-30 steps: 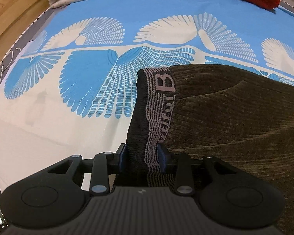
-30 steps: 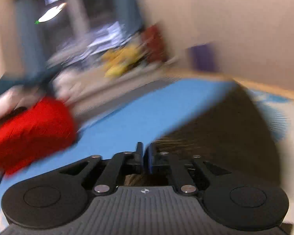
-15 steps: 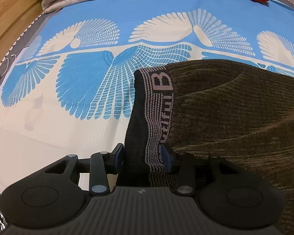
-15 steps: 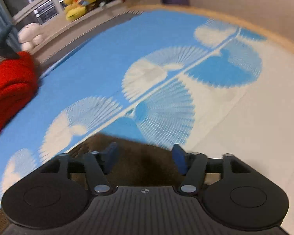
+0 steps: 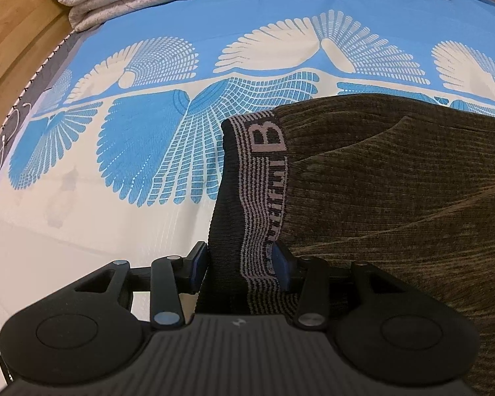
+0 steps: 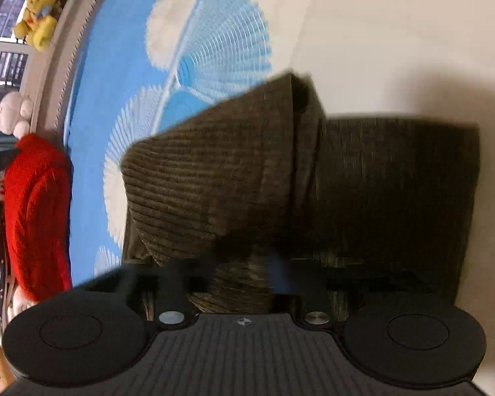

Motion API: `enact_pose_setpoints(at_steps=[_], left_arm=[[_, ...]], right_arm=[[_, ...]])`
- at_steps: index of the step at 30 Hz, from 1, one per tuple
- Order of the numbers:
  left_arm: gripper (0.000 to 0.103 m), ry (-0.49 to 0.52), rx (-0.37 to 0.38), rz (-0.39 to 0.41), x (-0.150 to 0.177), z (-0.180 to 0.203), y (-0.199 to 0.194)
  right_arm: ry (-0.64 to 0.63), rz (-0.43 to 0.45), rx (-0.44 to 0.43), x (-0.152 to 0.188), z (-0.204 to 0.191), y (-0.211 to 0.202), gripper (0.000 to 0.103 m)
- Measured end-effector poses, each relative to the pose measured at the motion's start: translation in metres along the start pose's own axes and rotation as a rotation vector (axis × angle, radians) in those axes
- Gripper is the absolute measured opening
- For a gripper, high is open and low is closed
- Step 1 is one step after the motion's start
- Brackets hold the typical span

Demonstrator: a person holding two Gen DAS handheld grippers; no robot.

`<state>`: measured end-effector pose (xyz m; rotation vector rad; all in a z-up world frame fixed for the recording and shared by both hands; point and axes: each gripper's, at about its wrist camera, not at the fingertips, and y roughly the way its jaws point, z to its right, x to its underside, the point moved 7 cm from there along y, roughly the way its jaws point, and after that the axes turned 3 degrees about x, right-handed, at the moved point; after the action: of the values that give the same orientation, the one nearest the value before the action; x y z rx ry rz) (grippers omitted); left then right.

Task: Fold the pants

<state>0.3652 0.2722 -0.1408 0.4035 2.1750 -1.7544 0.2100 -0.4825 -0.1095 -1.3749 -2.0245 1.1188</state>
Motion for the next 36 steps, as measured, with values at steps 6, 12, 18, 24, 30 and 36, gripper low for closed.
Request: enact_pose_setpoints(at_steps=[6,12,18,24,30,36], left_arm=[[0.049,0.004,-0.002,-0.003,0.000,0.001,0.000],[0.049,0.005,-0.003,-0.002,0.000,0.001,-0.002],[0.053,0.006,0.006,0.001,0.001,-0.002,-0.012],[0.081,-0.009,0.058,-0.043,0.021,-0.006,-0.021],[0.087,-0.173,0.197,-0.115,0.065,-0.033,-0.028],[0.087,-0.163,0.234,-0.184,0.112,-0.035,-0.034]], right_arm=[[-0.629,0.589,0.145,-0.057,-0.095,-0.068,0.002],[-0.706,0.795,0.334,-0.091,-0.090,-0.056,0.021],[-0.618,0.410,0.417,-0.081,-0.023,-0.022,0.069],[-0.635,0.101,0.497,-0.027,0.051,-0.007,0.075],[-0.779,0.100,0.443,0.007,0.059,-0.033,0.023],[-0.640,0.179,0.526,0.002,0.107,-0.099,0.020]])
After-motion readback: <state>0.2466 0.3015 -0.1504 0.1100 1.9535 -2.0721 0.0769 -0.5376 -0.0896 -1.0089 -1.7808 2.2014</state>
